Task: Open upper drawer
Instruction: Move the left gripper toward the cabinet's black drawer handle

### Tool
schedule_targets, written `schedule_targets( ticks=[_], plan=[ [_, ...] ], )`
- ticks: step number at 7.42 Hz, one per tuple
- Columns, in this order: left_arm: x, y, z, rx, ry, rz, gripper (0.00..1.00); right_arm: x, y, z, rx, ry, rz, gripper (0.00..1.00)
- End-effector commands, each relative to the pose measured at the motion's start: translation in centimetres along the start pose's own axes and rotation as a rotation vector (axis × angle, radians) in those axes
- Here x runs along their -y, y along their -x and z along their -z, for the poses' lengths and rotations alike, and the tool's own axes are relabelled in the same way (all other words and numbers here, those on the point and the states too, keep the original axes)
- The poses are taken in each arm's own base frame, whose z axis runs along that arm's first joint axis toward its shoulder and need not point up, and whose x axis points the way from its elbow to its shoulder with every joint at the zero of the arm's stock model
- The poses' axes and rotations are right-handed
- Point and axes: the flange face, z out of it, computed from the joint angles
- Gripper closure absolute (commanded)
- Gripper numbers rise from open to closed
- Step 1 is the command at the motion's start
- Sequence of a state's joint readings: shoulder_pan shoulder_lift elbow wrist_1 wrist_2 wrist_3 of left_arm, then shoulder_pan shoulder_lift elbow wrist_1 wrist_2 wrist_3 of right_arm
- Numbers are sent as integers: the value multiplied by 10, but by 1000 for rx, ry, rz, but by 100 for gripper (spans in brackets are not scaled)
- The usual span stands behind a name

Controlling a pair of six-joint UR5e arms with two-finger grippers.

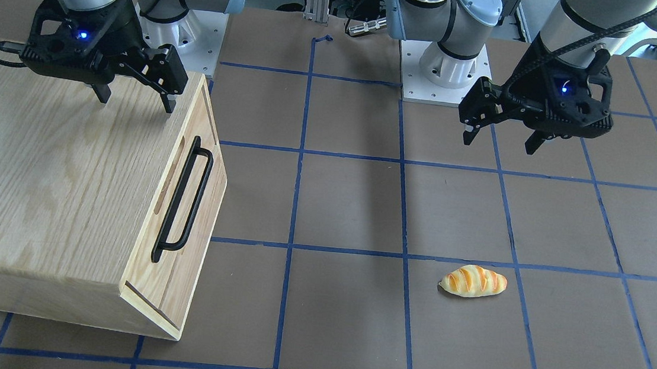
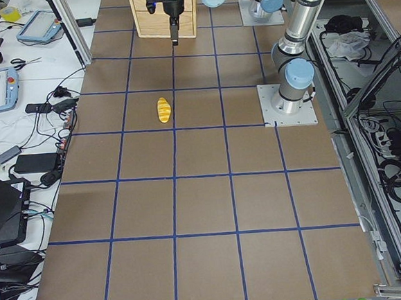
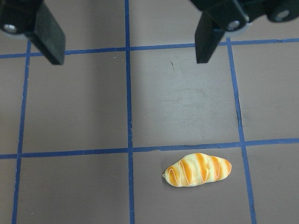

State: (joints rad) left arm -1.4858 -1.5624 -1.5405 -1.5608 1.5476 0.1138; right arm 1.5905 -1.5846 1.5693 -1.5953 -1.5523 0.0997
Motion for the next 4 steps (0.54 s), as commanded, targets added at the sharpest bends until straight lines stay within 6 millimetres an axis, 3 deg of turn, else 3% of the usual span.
schedule_targets(
  ticks=[1, 3, 4],
  plan=[
    [9, 0, -14, -9, 23, 3, 0, 0, 0, 0, 1, 0, 0, 0],
    [25, -19, -20, -9, -40, 26, 0, 0, 0, 0, 1, 0, 0, 0],
    [29, -42, -27, -13, -54, 37, 0, 0, 0, 0, 1, 0, 0, 0]
  ],
)
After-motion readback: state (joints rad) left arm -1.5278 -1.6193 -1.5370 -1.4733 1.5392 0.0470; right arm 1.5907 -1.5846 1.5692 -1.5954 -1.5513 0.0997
